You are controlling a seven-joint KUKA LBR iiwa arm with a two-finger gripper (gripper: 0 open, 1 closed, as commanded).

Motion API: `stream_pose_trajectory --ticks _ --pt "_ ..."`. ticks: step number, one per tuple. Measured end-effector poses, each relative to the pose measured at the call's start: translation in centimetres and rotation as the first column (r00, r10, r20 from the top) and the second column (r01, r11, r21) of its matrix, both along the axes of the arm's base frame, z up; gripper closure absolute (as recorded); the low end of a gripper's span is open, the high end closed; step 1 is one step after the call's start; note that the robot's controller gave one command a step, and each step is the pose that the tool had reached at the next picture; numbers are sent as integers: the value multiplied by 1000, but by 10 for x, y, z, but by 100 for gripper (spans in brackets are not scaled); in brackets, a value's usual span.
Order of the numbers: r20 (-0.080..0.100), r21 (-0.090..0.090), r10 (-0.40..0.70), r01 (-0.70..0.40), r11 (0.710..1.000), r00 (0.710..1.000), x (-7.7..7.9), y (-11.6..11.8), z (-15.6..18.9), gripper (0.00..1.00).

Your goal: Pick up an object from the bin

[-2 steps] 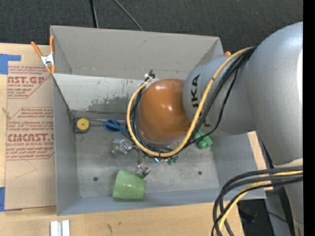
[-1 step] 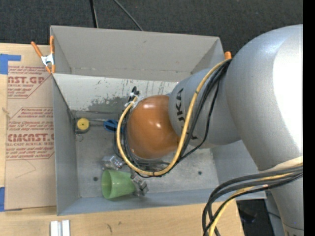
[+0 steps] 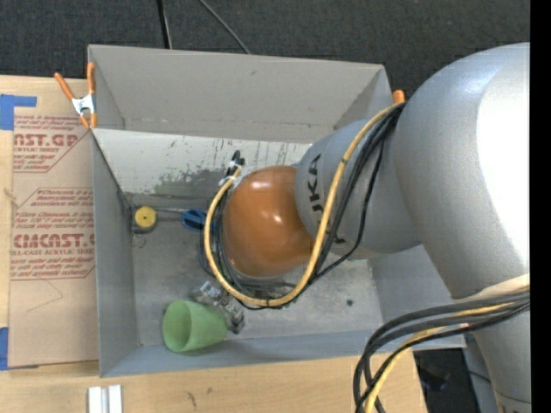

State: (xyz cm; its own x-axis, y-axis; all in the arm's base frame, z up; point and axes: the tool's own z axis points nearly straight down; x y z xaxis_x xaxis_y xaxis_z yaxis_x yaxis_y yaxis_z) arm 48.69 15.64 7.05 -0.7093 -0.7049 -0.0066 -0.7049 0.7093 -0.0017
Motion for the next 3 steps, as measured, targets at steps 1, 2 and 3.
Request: stream_pose_trajectory --ticks 1,2,3 --pt "7 2 39 -39 999 999 71 52 139 100" --pt "4 -4 -80 80 997 997 22 71 64 100" --pt "1 0 -80 80 997 997 21 73 64 0"
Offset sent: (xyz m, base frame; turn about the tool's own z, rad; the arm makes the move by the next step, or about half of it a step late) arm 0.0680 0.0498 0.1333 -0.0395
